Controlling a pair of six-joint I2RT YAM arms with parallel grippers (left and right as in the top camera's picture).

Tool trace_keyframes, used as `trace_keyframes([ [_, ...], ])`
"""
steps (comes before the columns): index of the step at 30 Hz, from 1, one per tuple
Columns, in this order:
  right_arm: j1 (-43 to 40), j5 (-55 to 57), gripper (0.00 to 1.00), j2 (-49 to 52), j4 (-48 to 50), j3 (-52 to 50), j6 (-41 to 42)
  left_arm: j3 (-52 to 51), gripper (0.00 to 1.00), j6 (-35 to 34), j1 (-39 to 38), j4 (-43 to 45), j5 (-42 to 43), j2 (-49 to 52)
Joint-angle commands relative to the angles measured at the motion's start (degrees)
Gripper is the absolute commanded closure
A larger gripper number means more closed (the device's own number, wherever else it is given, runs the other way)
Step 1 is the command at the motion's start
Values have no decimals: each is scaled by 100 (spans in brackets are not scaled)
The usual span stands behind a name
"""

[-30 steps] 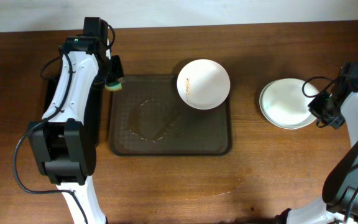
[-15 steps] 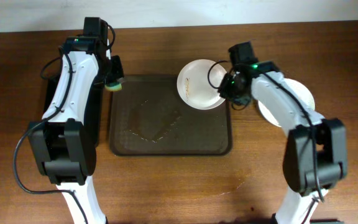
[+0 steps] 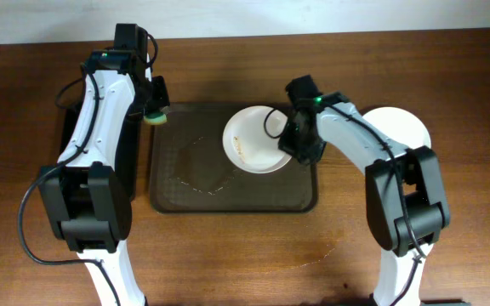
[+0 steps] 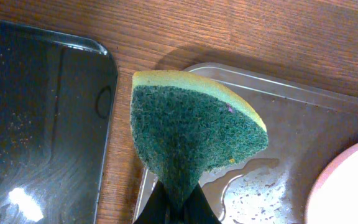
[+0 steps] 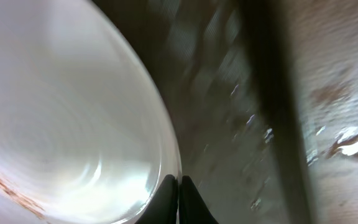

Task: Clean dirty plates on tray and stack at the side
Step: 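Return the right gripper and grasp the last plate's rim, then scrub the last plate with the sponge in the left gripper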

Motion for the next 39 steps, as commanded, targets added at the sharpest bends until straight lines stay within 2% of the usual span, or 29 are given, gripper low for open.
trace_keyframes([
  [1,428,-476,96,50,-177,48,-214,22,98,92,15,11,59,39],
  [3,608,-1058,96,0,-343,282,-916,22,98,90,15,11,59,39],
  [4,595,-1117,92,-4,-669,535,-1150,22,98,92,15,11,59,39],
  [5,538,-1097,80,-4,-975,966,-1720,22,98,90,15,11,59,39],
  [7,439,-828,67,-4,-984,1410,-2435,22,98,90,13,11,59,39],
  [8,393,-660,63,-2,-678,1469,-3082,22,98,92,15,11,59,39],
  [10,365,-669,62,280,-533,1469,-3759,22,98,92,15,9,59,39],
  [11,374,-688,63,450,-533,1469,-3814,22,98,92,15,11,59,39],
  [15,343,-1123,64,1016,-577,1471,-3783,22,98,90,15,4,59,39],
  [17,330,-1185,73,1095,-603,1478,-3716,22,98,90,15,11,59,39],
  [18,330,-1182,87,1113,-601,1480,-3611,22,98,90,15,11,61,39],
  [19,330,-1180,96,1113,-599,1480,-3425,22,98,90,15,11,59,39],
  [20,330,-1182,96,1113,-614,1480,-3202,22,98,90,15,11,59,39],
  [23,496,-962,96,1113,-634,1451,-798,22,98,90,15,9,59,39],
  [25,748,-490,96,1113,-348,1357,-85,22,98,90,15,4,59,39],
  [29,975,-282,95,1110,118,1200,-11,22,98,92,15,4,59,39],
  [30,887,-525,80,1110,271,1200,-83,22,98,92,15,7,59,39],
  [31,809,-732,73,1110,485,1200,-389,22,98,92,15,7,59,39],
  [33,772,-680,67,1130,715,1198,-675,22,98,92,15,7,59,39],
  [34,774,-686,68,1180,804,1198,-680,22,98,92,15,7,59,39],
  [35,789,-686,75,1266,837,1198,-678,22,98,92,15,4,63,39],
  [36,796,-691,91,1351,815,1189,-664,22,98,92,15,-24,70,39],
  [37,793,-710,96,1370,772,1187,-610,11,98,92,9,-61,197,39],
  [39,793,-706,96,1370,675,1187,-542,-105,99,94,-39,-70,422,39],
])
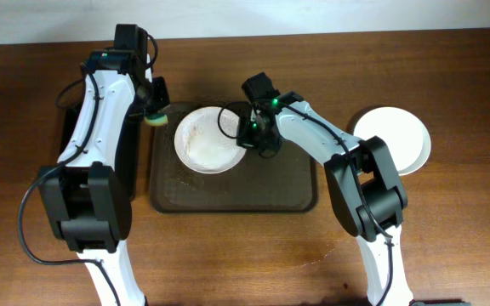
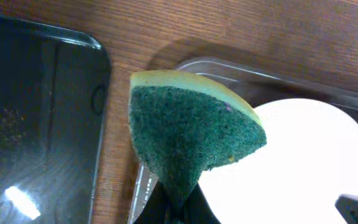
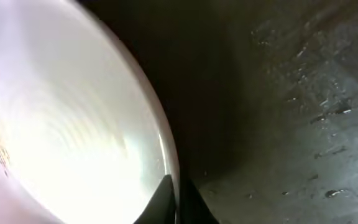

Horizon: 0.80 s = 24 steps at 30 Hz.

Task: Clean dirty plates on tray and stack at the side
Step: 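Scrub the last plate with the sponge in the left gripper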

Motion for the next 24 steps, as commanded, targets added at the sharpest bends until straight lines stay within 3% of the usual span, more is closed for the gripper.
trace_keyframes([
  [1,2,98,96,225,-249,-76,155,-223,99,96,-118,2,306,39],
  [4,0,98,96,225,-295,-76,153,-839,100,715,-476,540,313,39],
  [7,0,116,96,225,-299,-76,151,-1690,99,1517,-828,1679,310,50],
  [12,0,116,96,225,-295,-76,149,-2911,99,1827,-833,3117,260,72],
  [15,0,133,96,225,-295,-76,149,-2990,100,1777,-811,2406,229,72],
  [18,0,133,96,225,-278,-76,149,-2940,100,1784,-782,1036,975,72],
  [20,0,131,96,225,-273,-76,151,-2940,100,1891,-787,885,1189,72],
  [24,20,133,96,225,-280,-76,149,-2942,99,1539,-813,3101,1139,72],
])
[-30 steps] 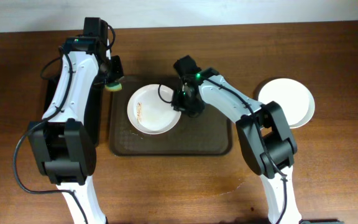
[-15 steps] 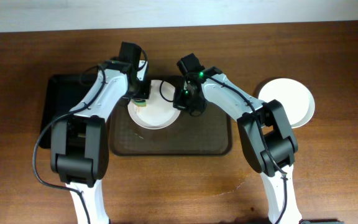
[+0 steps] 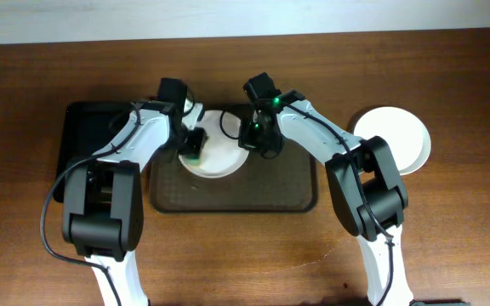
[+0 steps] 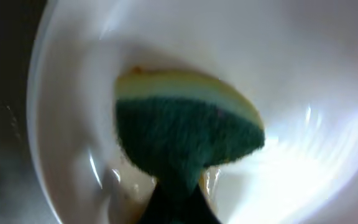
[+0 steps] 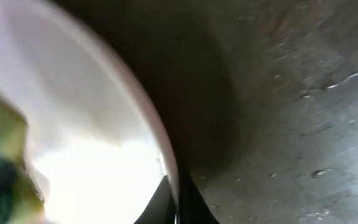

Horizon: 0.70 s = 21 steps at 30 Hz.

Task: Clean dirty plates on tray and stack at the side
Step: 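Scrub the last plate with the sponge in the left gripper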

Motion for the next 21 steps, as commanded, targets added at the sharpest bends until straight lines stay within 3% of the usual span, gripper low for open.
trace_keyframes([
  [1,74,199,96,225,-20,-92,50,-170,99,-184,-85,1661,177,291],
  [3,122,306,96,225,-20,-92,50,-197,100,-188,-92,2074,-109,291],
  [5,142,330,96,225,-13,-92,50,-212,99,-470,-92,1915,-968,297],
  [7,142,330,96,225,7,-92,50,-210,99,-927,-87,1261,-1519,297],
  [10,142,330,96,225,11,-92,50,-203,99,-1174,-83,127,-1460,297],
  [12,142,328,96,225,22,-92,50,-199,100,-946,-59,-610,-570,297],
  [14,142,326,96,225,22,-92,50,-199,100,-481,-59,-678,1220,297],
  [16,142,326,96,225,15,-92,50,-201,100,-442,-59,-444,2068,304],
  [18,142,328,96,225,-2,-92,50,-201,100,-730,-48,358,2216,385],
  [21,142,328,96,225,-2,-92,50,-201,100,-1370,120,997,1368,398],
])
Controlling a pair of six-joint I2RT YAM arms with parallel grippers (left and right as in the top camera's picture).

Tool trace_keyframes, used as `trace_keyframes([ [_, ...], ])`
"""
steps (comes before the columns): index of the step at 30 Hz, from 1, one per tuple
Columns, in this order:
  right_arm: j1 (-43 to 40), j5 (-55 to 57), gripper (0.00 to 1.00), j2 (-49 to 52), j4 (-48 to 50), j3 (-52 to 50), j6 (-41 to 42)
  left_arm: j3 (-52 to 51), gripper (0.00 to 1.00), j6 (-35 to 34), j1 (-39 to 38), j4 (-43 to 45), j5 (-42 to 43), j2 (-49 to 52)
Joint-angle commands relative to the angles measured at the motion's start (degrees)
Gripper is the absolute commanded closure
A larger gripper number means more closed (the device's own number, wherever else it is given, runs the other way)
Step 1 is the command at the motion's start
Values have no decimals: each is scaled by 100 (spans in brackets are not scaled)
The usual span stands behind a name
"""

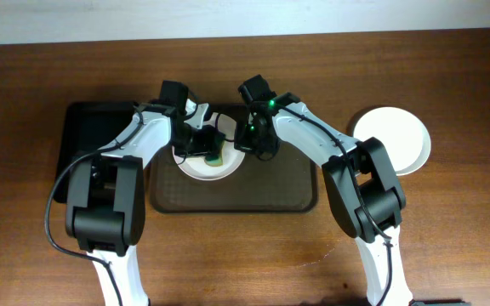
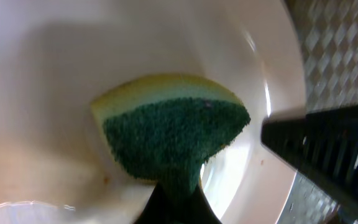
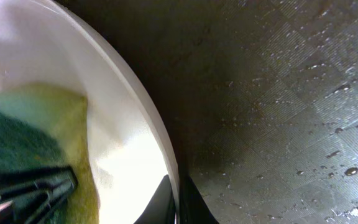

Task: Clean dirty plates on tray and stack at the side
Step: 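Scrub the last plate with the sponge in the left gripper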

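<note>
A white dirty plate (image 1: 196, 163) sits at the upper left of the dark tray (image 1: 262, 191). My left gripper (image 1: 207, 146) is shut on a green and yellow sponge (image 2: 169, 134), pressed into the plate's inside (image 2: 42, 93). My right gripper (image 1: 252, 143) is shut on the plate's right rim (image 3: 166, 162), one finger inside, one outside. The sponge (image 3: 36, 143) shows in the right wrist view too. A faint brownish smear (image 2: 107, 180) lies beside the sponge.
A clean white plate (image 1: 394, 136) rests on the wood table at the right. A black tray (image 1: 92, 127) lies left of the main tray. The wet tray floor (image 3: 278, 112) carries droplets.
The sponge in my left gripper has shifted right across the plate, toward the right gripper's side. My right gripper still pinches the rim in the same spot.
First my right gripper held the plate at the tray's upper middle while my left gripper held the sponge over the tray's left corner. Then the plate stood further left, near the sponge. After that the sponge was inside the plate, and now it lies further right in it.
</note>
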Motion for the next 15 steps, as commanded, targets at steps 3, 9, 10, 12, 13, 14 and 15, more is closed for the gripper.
trace_keyframes([
  [3,4,264,96,225,-52,-96,48,-85,100,-601,289,953,-2013,192],
  [9,4,267,96,225,-46,-96,50,-85,100,-601,282,-599,-3585,192],
  [10,4,264,96,225,-46,-96,50,-85,100,-575,282,-955,-3394,192],
  [12,4,267,96,225,-44,-96,50,-85,100,223,282,-1392,-2065,192],
  [13,4,264,96,225,-37,-96,50,-85,100,570,282,-1451,-1316,192],
  [14,4,264,96,225,-24,-96,50,-85,100,837,282,-1460,-463,192],
  [15,4,264,96,225,-26,-96,50,-85,100,946,282,-1294,756,195],
])
